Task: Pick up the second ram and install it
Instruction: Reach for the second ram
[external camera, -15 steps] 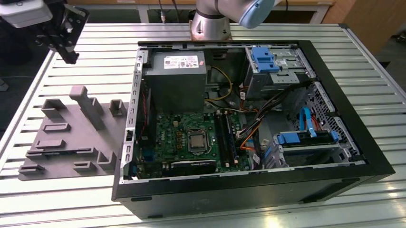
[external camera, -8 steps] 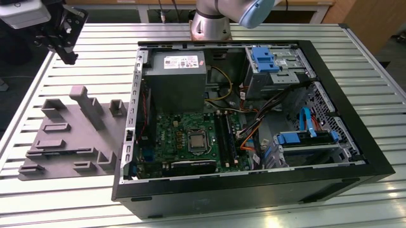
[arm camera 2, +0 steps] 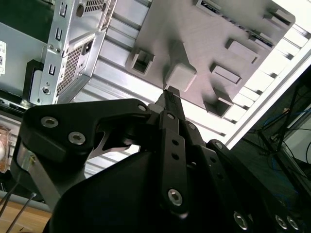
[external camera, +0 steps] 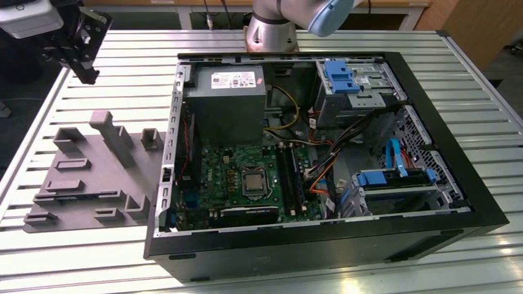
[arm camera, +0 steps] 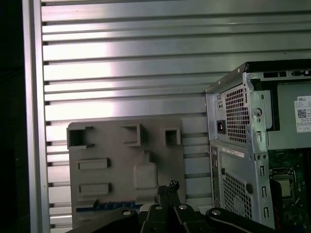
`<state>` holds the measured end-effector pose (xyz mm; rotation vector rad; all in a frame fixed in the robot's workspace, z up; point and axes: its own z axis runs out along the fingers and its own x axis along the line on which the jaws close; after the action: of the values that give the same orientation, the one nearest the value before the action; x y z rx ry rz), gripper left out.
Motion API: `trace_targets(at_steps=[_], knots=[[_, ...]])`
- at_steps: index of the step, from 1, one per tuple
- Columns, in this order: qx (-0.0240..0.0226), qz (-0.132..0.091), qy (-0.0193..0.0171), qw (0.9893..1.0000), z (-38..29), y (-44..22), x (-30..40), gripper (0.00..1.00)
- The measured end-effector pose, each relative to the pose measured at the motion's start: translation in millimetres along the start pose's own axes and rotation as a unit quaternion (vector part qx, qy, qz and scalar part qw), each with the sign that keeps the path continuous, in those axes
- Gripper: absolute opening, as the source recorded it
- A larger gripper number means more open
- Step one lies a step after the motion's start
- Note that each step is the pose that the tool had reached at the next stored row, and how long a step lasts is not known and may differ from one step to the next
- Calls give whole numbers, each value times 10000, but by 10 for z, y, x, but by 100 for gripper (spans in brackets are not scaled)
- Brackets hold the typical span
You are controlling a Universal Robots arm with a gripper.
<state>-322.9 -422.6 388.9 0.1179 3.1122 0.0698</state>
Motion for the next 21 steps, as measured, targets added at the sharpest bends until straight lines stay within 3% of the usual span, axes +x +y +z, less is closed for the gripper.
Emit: trace_targets(at_steps=[21], knots=[[-3,1,0,10000,26,-67,85,11]])
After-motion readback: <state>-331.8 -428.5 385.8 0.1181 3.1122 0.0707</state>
